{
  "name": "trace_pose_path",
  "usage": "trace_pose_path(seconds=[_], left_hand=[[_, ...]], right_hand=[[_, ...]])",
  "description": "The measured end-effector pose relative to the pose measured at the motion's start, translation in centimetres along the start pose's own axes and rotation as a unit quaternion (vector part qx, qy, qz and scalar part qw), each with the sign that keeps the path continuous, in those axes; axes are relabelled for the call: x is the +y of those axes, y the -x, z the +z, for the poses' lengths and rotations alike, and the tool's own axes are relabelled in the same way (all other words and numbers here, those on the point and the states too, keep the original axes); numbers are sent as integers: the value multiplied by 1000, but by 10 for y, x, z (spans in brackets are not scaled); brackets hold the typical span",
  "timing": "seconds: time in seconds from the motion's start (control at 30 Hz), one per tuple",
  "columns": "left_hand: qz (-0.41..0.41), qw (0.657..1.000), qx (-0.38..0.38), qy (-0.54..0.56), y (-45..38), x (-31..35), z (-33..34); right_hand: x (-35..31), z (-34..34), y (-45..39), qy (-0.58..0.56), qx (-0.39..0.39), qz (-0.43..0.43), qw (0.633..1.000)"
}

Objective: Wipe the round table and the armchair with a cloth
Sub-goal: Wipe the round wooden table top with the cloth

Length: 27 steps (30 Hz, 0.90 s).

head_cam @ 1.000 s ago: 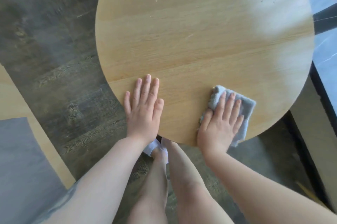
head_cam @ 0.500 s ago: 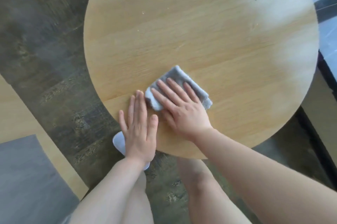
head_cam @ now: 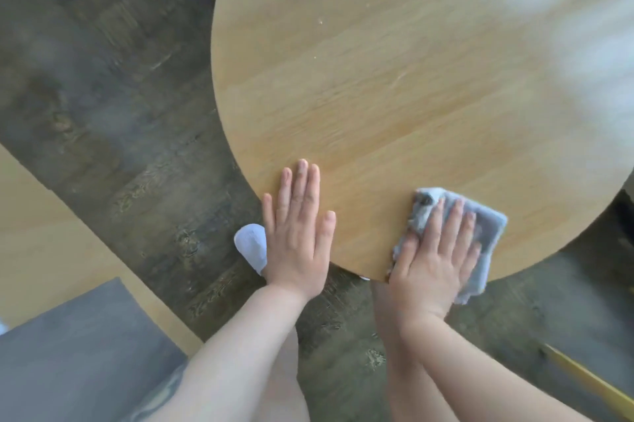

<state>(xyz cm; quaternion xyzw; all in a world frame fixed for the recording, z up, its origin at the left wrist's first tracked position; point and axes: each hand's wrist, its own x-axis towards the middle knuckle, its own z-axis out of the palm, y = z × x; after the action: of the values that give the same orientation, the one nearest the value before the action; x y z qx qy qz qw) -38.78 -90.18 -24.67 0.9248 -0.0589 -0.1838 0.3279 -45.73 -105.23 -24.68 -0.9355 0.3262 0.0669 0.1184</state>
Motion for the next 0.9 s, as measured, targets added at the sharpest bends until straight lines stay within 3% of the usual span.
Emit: trace_pose_path(seconds=[0.03,0.07,0.13,0.17,0.2,0.27,0.3,0.33,0.37,0.43,0.47,0.5,0.53,0.6,0.63,0.67,0.7,0.73,0.8,0.83,0.87,0.9], left_hand=[[3,1000,-7,5,-3,-4,-2],[6,1000,-14,11,-4,-5,-5],[-1,1000,-6,21,-8,-9,-10],[-10,1000,-1,26,-11,-13,-14],[-13,1000,-1,28,-14,-16,-18],[-4,999,-8,35,-17,-20,-22],[-1,999,-9,41,-18,-19,-21],[-7,999,-4,50,-18,-17,-20],[-23,998,6,62,-19,-14,-19],[-79,992,50,84,-22,-13,-19],[-105,988,69,91,-24,-14,-21],[-119,985,78,97,-27,-15,-24],[-121,984,78,103,-28,-16,-27],[-104,986,67,113,-27,-18,-29],[-93,986,66,119,-26,-20,-29],[-85,986,69,126,-26,-22,-29],[-76,985,75,135,-27,-25,-30],[-70,983,81,147,-28,-28,-30],[-67,978,79,184,-28,-32,-31],[-63,977,73,191,-27,-33,-32],[-54,980,69,180,-25,-33,-33],[-43,984,68,156,-24,-33,-33]], right_hand=[[-19,7,17,7,-18,-75,997],[-34,11,24,12,-50,-215,975],[-46,9,-15,37,-74,-451,889],[-46,5,-38,53,-69,-475,876],[-40,4,-52,54,-57,-427,901],[-36,0,-45,16,-23,-179,983],[-42,5,-27,10,-10,-105,994],[-55,10,-6,20,-12,-127,992],[-67,15,7,32,-34,-228,973],[-79,14,-10,37,-85,-454,886],[-79,10,-34,50,-87,-498,861],[-77,6,-56,60,-76,-484,870],[-73,4,-69,48,-61,-410,909],[-69,3,-64,4,-18,-159,987],[-74,8,-47,-4,0,-89,996],[-87,14,-29,-7,4,-92,996],[-102,20,-16,-1,-7,-166,986],[-115,22,-12,4,-38,-284,958],[-126,20,-47,43,-65,-493,866],[-129,15,-69,59,-56,-513,854],[-127,14,-85,54,-38,-468,881],[-122,12,-92,35,-22,-366,930]])
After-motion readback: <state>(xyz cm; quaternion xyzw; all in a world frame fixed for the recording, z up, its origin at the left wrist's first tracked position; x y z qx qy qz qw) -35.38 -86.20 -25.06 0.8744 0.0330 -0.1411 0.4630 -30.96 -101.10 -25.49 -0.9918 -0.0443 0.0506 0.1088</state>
